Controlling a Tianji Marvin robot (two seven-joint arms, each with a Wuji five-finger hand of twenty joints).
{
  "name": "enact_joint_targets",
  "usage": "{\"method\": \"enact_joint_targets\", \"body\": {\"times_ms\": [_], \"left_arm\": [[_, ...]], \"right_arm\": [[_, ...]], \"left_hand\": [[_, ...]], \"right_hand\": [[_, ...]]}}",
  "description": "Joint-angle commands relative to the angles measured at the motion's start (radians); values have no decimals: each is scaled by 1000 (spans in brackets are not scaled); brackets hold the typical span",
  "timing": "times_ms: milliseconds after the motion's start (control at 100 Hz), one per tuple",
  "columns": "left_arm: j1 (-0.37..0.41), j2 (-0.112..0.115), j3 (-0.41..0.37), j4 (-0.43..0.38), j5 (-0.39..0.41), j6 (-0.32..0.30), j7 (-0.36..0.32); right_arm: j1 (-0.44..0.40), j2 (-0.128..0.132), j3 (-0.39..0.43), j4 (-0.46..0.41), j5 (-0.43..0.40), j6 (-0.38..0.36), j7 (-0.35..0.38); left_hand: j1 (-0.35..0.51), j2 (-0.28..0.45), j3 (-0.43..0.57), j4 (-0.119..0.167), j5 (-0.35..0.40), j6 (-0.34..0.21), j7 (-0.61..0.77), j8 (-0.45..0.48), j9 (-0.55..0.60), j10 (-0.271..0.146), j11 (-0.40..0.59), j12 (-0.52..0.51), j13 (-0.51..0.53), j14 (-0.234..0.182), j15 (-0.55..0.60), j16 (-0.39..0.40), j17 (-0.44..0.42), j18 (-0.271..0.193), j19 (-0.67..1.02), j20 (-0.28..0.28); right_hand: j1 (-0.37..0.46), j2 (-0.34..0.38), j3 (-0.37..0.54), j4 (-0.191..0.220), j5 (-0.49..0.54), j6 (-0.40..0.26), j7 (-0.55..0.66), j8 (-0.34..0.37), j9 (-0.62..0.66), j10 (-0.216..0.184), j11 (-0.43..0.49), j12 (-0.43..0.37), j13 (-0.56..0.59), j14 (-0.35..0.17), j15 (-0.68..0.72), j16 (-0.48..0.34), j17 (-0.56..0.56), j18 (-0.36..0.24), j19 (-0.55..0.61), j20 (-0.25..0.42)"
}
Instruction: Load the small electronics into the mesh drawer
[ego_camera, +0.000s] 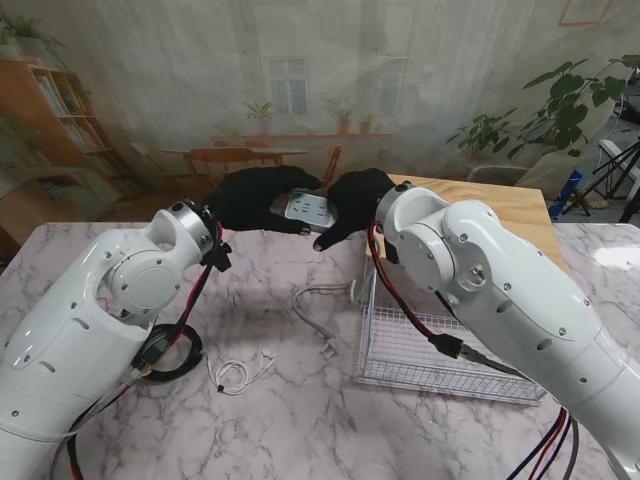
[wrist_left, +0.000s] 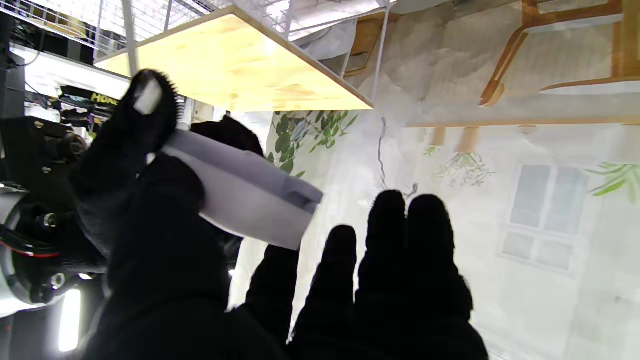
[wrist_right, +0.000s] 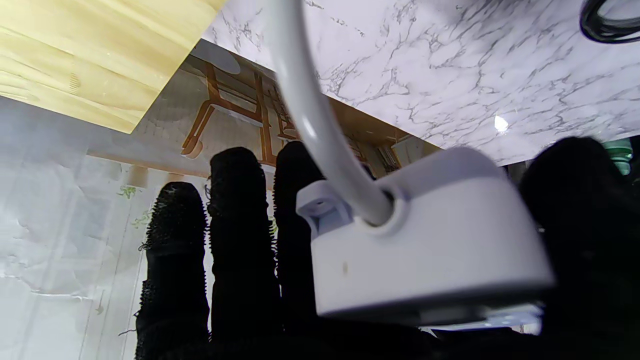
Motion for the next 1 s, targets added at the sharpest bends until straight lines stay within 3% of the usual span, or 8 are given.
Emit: {"method": "enact_joint_targets", "body": {"times_ms": [0,140,260,410,480,650,750,990], "left_arm": [[11,6,-28,3,15,8,-7],[57,8,-80,22,35,0,14],[81,11,-105,70,74,-14,38],[88,22,-93,145,104,-16,17],[84,27,-70,180,118,-20,3],[58,31,18,244,102,-39,-12],[33,29,78,264,84,-47,-18],[-23,9,201,293,-4,-42,10]], "right_arm": [[-11,0,3,-10,1,-4,6],[-8,2,24,-15,-4,-6,17],[-2,2,34,-16,-9,-8,19],[17,0,34,-25,-1,-7,24],[32,-1,27,-28,5,-9,25],[65,-7,-2,-28,27,-7,18],[81,-11,-20,-24,48,2,8],[102,-19,-48,-27,91,20,-11]], "left_hand": [[20,171,55,33,-54,19,-51,-15,-76,19,-42,-29,-57,39,-38,-31,-68,20,-49,-27],[4,183,54,30,-85,29,-97,-13,-105,20,-76,-43,-94,51,-51,-65,-112,45,-83,-42],[21,166,57,32,-30,23,-83,-1,-77,17,-78,-41,-92,50,-50,-73,-116,51,-90,-45],[88,139,62,41,-29,-29,-116,-11,-75,-13,-134,-84,-86,36,-88,-124,-128,59,-125,-63],[109,112,66,51,-88,-31,-193,-83,-116,12,-181,-156,-100,31,-123,-183,-130,55,-158,-83],[107,28,88,80,-218,-80,-268,-232,-301,-5,-230,-293,-176,-12,-169,-294,-147,-11,-227,-149],[114,4,123,105,-255,-98,-272,-262,-350,-18,-238,-342,-194,-27,-165,-314,-152,-28,-236,-170],[104,-21,145,118,-300,-130,-286,-285,-367,-40,-237,-344,-212,-43,-157,-317,-169,-49,-237,-179]], "right_hand": [[185,213,393,24,253,-118,137,25,75,-84,85,20,34,15,68,30,7,11,27,13],[178,227,388,23,242,-119,139,28,60,-86,88,25,26,12,70,30,2,11,30,10],[178,235,374,23,231,-123,140,32,50,-89,90,28,18,7,70,31,0,10,30,8],[183,236,366,25,229,-125,139,34,47,-91,92,31,16,5,71,31,-1,10,30,6],[182,238,363,25,228,-125,139,35,45,-92,92,32,15,3,72,31,-2,10,30,5],[182,243,353,25,220,-129,137,36,39,-95,89,32,6,-7,72,32,-3,7,29,3],[183,246,346,25,215,-132,135,37,37,-97,86,31,2,-10,74,33,-3,7,29,2],[187,249,338,26,213,-133,133,39,34,-95,84,32,-5,-12,76,34,-8,7,24,-1]]}}
